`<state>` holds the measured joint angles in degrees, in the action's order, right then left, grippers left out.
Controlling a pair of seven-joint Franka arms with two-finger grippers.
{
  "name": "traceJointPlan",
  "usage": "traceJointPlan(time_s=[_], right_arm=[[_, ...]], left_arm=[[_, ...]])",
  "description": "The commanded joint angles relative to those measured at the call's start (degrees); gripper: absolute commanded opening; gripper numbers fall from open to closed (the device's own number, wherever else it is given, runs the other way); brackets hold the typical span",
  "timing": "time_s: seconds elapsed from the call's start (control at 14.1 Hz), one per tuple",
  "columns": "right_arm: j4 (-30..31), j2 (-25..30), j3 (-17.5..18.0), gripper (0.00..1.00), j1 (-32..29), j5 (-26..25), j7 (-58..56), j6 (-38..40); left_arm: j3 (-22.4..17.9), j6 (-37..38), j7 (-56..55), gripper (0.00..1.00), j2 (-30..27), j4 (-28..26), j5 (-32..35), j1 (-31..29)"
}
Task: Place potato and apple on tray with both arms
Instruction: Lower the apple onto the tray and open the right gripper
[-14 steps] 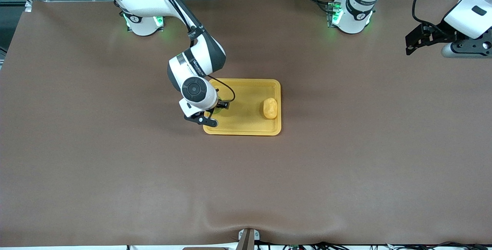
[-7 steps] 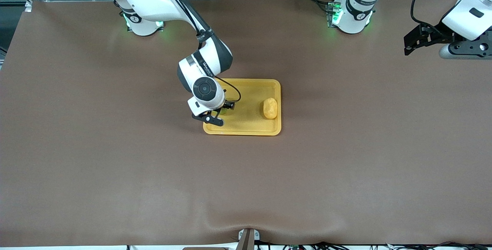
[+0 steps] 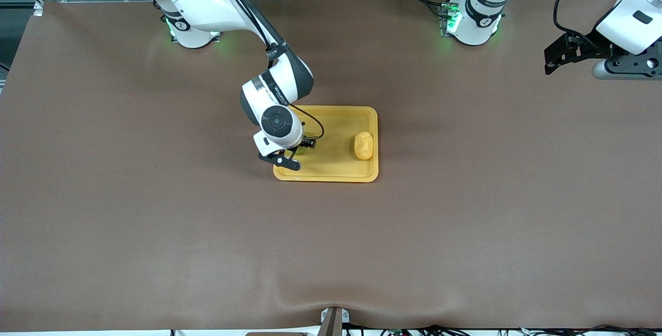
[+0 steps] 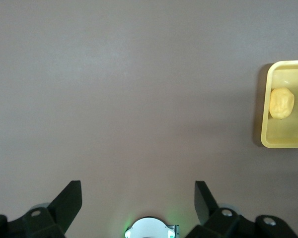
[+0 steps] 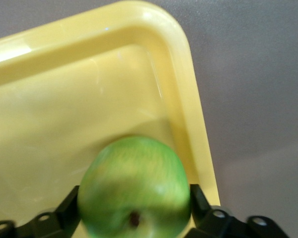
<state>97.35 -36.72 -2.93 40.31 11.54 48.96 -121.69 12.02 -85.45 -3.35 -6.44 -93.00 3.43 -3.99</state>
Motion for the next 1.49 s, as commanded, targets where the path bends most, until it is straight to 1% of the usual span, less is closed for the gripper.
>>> traceJointPlan(time_s=[0.0,0.21,0.57,0.71,0.85,0.92,0.99,1.06,1.2,1.28,1.42], right_arm=[[-0.5,-0.1,-0.6,1.00,0.6,1.1,0.9,0.1],[-1.2,0.7,-0.6,1.00,0.1,1.1,0.4,0.6],[-5.2,3.2,-1.2,1.00,-1.1,0.3,-1.8,11.0],[-6.0,4.3,-1.3,1.00,-1.7,0.2,-1.9,13.5],[-7.4,4.6,-3.3,1.00,-2.0,0.2,-2.1,14.2],[-9.5,4.9,-4.6,1.00,-2.2,0.2,-2.4,16.7],[-13.1,4.8,-6.0,1.00,-2.8,-0.1,-3.3,20.3],[-16.7,4.6,-6.6,1.00,-3.7,-0.4,-5.3,23.8],[-21.9,4.6,-6.6,1.00,-8.0,-0.3,-7.9,28.4],[-24.2,4.6,-6.6,1.00,-9.1,-0.1,-7.9,29.6],[-26.9,4.8,-6.7,1.00,-11.1,-0.3,-8.0,30.9]], left_arm=[[-0.2,0.0,0.7,1.00,-1.0,-0.8,-1.2,-0.3],[-0.2,0.5,0.2,1.00,-1.0,-0.8,-1.6,-0.4],[-0.3,0.8,-0.2,1.00,-1.0,-0.9,-1.9,-0.5],[-0.2,1.1,-0.2,1.00,-1.2,-0.8,-3.0,-2.2],[-0.2,1.3,-0.3,1.00,-1.3,-0.7,-3.5,-2.3],[-0.2,1.4,-0.3,1.00,-1.3,-0.7,-3.5,-2.3],[-0.2,1.5,-0.3,1.00,-1.3,-0.6,-3.5,-2.3],[-0.2,1.5,-0.3,1.00,-1.3,-0.6,-3.5,-2.3],[-0.2,1.5,-0.4,1.00,-1.3,-0.6,-3.5,-2.2],[-0.2,1.5,-0.4,1.00,-1.2,-0.7,-3.6,-2.2],[-0.2,1.5,-1.0,1.00,-1.3,-0.7,-3.5,-2.2]])
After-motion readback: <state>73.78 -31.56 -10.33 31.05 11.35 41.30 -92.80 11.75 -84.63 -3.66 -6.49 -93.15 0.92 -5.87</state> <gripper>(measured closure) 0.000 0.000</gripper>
